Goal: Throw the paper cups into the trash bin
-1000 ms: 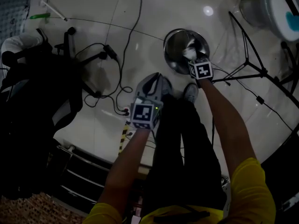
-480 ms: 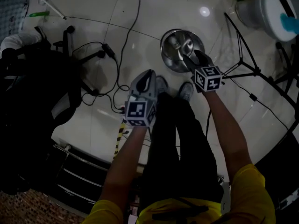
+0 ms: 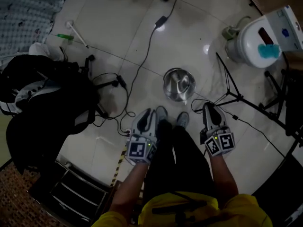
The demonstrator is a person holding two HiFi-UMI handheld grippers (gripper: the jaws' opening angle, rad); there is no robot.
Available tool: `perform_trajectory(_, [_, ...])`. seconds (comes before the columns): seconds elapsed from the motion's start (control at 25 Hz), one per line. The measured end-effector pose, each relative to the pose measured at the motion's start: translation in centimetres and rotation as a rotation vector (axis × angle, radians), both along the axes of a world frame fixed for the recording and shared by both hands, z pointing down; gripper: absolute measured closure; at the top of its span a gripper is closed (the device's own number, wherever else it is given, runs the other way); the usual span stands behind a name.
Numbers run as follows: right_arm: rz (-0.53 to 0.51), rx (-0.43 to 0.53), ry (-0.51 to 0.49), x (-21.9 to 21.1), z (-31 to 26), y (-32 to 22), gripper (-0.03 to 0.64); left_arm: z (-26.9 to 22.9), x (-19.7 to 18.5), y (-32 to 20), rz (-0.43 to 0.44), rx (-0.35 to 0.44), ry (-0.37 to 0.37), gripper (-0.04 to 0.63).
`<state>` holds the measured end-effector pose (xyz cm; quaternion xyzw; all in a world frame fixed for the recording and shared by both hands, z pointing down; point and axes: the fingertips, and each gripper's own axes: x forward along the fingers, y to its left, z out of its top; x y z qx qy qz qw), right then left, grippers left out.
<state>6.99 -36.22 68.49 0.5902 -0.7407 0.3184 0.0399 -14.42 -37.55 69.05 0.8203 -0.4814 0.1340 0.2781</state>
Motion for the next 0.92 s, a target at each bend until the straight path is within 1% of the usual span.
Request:
perform_trajectory(0.04, [0.006,0.005,-0.002,0.5,-0.9,0.0,0.611,-1.3,0.6,0.1,0.005,0.011,0.002,0.526])
perform_trajectory(0.12, [-0.013,0.014,0.011,1.1,-1.9,0.3,0.611,-3.4,2.0,0.0,0.033,0.037,0.012,0.526])
perform_trajectory(0.2, [-0.063,0.012,0.074,0.6,-1.7,1.2,0.611,-4.5,2.8,0.3,0.055,0.046,0.029,0.526])
perform_trajectory(0.24, [-0.081,0.008,0.100,0.2,-1.2,1.6,0.611,-4.6,2.9,0.4,0.053,0.048,0.036,0.526])
perform_trajectory(0.32, [-0.079,0.002,0.099,0.0,-0.3,1.8,0.611,-4.7,2.6,0.1,0.032,0.069,0.033,0.526])
perform_trajectory(0.48, [-0.058,0.011,0.096,0.3,-0.3,1.8,0.611,-3.7,1.7,0.1,-0.005,0.081,-0.015,0.525])
perform_trajectory(0.52, [-0.054,0.012,0.093,0.6,-0.1,1.7,0.611,-3.2,1.6,0.1,-0.006,0.077,-0.033,0.514])
perform_trajectory(0.56, [-0.052,0.012,0.089,0.9,0.0,1.6,0.611,-2.6,1.6,0.1,-0.003,0.072,-0.048,0.440])
perform_trajectory(0.6, [-0.053,0.012,0.087,1.0,0.2,1.6,0.612,-2.2,1.7,0.2,0.001,0.066,-0.056,0.400])
perform_trajectory(0.76, [-0.068,0.019,0.092,0.8,0.0,2.1,0.612,-1.6,2.0,0.9,0.024,0.069,-0.071,0.400])
perform_trajectory(0.88, [-0.064,0.017,0.091,0.5,0.3,2.1,0.612,-1.7,2.0,1.1,0.027,0.097,-0.094,0.405])
perform_trajectory(0.92, [-0.063,0.016,0.092,0.3,0.4,2.2,0.612,-1.8,1.9,1.1,0.026,0.112,-0.106,0.449])
